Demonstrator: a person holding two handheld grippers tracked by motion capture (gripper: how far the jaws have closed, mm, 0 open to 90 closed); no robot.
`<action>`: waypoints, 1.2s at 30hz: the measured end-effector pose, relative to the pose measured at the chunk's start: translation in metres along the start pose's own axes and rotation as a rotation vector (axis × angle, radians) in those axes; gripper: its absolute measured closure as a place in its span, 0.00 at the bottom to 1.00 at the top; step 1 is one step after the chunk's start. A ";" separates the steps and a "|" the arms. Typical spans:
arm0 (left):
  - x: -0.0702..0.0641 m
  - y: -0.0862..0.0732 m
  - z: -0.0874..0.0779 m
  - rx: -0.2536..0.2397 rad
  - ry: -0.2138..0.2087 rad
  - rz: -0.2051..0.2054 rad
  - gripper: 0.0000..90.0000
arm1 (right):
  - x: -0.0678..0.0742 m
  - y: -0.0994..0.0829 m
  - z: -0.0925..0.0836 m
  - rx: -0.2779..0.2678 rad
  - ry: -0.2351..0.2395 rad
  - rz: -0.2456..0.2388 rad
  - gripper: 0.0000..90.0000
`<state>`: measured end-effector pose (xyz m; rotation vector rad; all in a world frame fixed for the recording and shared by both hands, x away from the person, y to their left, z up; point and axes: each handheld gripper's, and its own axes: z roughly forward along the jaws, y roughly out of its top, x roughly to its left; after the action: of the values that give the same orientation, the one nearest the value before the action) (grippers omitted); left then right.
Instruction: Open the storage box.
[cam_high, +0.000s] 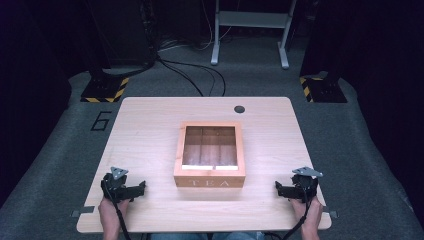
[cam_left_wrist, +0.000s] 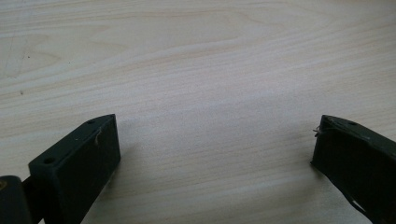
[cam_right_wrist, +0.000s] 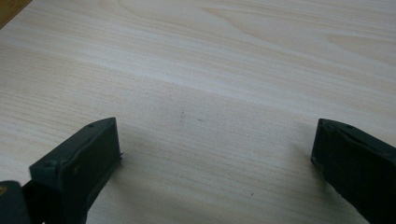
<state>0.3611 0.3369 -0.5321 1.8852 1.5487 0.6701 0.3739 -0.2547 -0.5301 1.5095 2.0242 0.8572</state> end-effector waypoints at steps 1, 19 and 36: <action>0.000 0.000 0.000 0.000 0.000 0.000 0.01 | 0.000 0.000 0.000 0.000 0.000 -0.001 0.01; 0.000 0.000 0.001 -0.007 0.001 -0.003 0.01 | 0.002 0.001 -0.003 -0.011 0.012 -0.001 0.02; 0.000 0.000 0.000 -0.001 -0.002 -0.001 0.01 | 0.058 0.030 -0.037 -0.087 0.175 -0.061 0.00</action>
<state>0.3610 0.3369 -0.5321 1.8839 1.5480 0.6687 0.3521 -0.2009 -0.4833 1.3599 2.1149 1.0712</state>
